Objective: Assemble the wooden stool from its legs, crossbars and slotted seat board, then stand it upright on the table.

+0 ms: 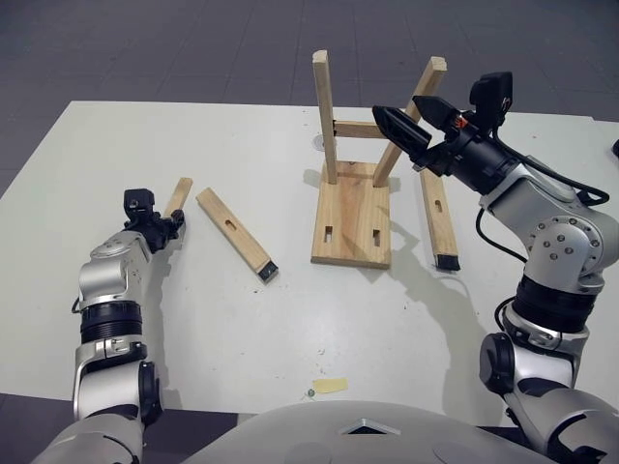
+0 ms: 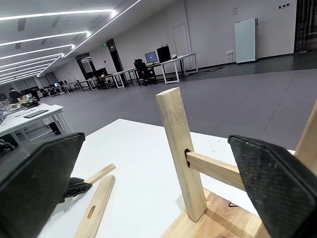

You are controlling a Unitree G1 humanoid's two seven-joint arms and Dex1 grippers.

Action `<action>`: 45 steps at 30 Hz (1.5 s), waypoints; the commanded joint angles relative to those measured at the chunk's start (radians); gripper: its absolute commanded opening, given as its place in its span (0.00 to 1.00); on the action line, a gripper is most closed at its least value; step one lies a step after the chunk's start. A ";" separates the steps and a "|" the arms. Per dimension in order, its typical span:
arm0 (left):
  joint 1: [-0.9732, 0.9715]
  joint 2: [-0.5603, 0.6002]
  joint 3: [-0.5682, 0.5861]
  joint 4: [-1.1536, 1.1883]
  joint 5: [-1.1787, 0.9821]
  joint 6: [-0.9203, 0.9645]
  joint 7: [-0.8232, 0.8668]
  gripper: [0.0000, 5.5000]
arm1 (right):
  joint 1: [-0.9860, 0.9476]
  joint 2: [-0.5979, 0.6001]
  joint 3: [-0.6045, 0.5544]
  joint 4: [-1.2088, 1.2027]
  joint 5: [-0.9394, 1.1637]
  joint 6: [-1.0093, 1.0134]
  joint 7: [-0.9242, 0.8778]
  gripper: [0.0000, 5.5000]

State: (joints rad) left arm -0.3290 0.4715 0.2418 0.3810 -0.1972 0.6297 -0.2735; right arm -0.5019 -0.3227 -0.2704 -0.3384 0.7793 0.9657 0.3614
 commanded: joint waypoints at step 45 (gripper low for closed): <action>0.096 -0.078 -0.287 -0.856 0.094 -0.402 -0.050 0.24 | -0.349 0.330 0.047 0.405 0.330 -0.055 -0.180 0.78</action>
State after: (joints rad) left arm -0.2369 0.4023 -0.0330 -0.4789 -0.1200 0.2302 -0.3274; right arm -0.8171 -0.0084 -0.2314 0.0533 1.1034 0.9101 0.1733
